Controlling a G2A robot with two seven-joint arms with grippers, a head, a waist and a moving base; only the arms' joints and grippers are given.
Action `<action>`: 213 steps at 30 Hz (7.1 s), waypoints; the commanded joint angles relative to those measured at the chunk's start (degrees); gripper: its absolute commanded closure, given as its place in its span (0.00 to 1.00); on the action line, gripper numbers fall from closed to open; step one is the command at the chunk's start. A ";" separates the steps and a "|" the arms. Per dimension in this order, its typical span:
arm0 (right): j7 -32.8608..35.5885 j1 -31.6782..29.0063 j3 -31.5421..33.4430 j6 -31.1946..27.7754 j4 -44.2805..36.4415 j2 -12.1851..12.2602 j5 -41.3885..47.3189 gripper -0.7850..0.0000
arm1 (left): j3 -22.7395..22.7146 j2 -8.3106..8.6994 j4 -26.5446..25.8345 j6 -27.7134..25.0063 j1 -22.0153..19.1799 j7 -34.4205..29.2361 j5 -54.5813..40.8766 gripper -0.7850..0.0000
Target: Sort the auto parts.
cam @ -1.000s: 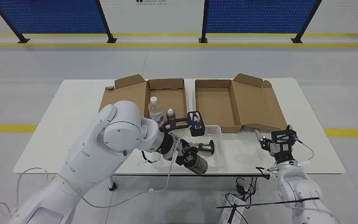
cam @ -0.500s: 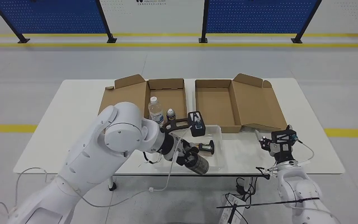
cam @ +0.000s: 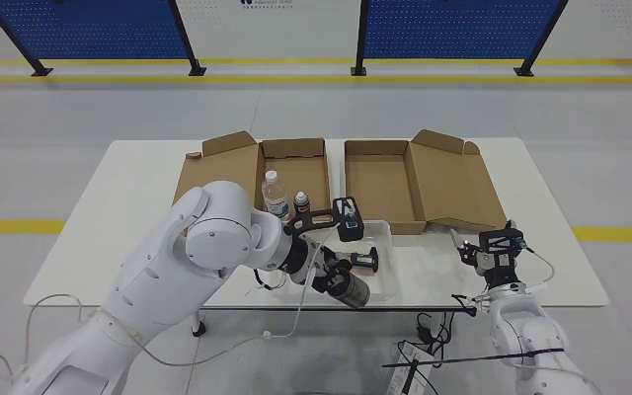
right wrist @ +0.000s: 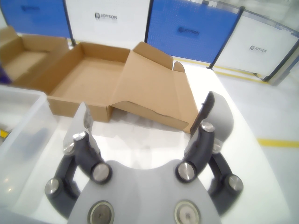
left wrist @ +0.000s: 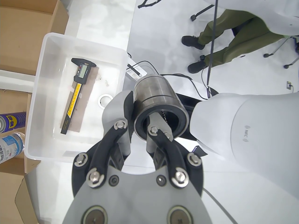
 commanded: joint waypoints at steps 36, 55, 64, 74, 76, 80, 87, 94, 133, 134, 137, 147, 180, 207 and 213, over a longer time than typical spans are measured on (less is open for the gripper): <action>0.00 0.00 0.00 0.00 0.00 0.00 0.00 0.00 | 9.28 -4.82 20.93 15.55 -12.07 22.20 23.71 1.00; 0.00 0.00 0.00 0.00 0.00 0.00 0.00 0.00 | 10.74 -5.92 23.76 17.34 -13.31 23.17 24.70 1.00; 0.00 0.00 0.00 0.00 0.00 0.00 0.00 0.00 | 10.34 -6.24 24.90 17.18 -12.69 26.15 24.35 1.00; 0.00 0.00 0.00 0.00 0.00 0.00 0.00 0.00 | 13.31 -9.97 36.26 23.35 -17.95 28.86 22.62 1.00; 0.00 0.00 0.00 0.00 0.00 0.00 0.00 0.00 | 14.68 -11.00 39.05 23.50 -19.35 28.88 22.66 1.00; 0.00 0.00 0.00 0.00 0.00 0.00 0.00 0.00 | 17.12 -13.28 45.36 24.30 -21.79 28.14 21.30 1.00; 0.00 0.00 0.00 0.00 0.00 0.00 0.00 0.00 | 20.06 -17.14 54.71 23.39 -24.88 27.33 17.99 1.00; 0.00 0.00 0.00 0.00 0.00 0.00 0.00 0.00 | 22.08 -20.06 61.32 21.51 -26.83 26.16 17.32 1.00; 0.00 0.00 0.00 0.00 0.00 0.00 0.00 0.00 | 24.34 -28.78 80.88 15.47 -28.91 19.23 17.60 1.00; 0.00 0.00 0.00 0.00 0.00 0.00 0.00 0.00 | 24.26 -28.92 81.25 15.42 -28.91 19.20 17.53 1.00; 0.00 0.00 0.00 0.00 0.00 0.00 0.00 0.00 | 23.95 -29.35 82.34 15.46 -29.02 19.35 17.27 1.00; 0.00 0.00 0.00 0.00 0.00 0.00 0.00 0.00 | 23.04 -30.65 85.35 16.25 -29.37 20.68 17.02 1.00; 0.00 0.00 0.00 0.00 0.00 0.00 0.00 0.00 | 21.45 -33.94 92.15 16.03 -29.29 21.63 18.65 1.00; 0.00 0.00 0.00 0.00 0.00 0.00 0.00 0.00 | 19.44 -35.49 93.15 13.32 -30.80 22.04 19.23 0.00; 0.00 0.00 0.00 0.00 0.00 0.00 0.00 0.00 | 18.22 -35.04 90.98 11.37 -32.23 23.29 19.10 0.00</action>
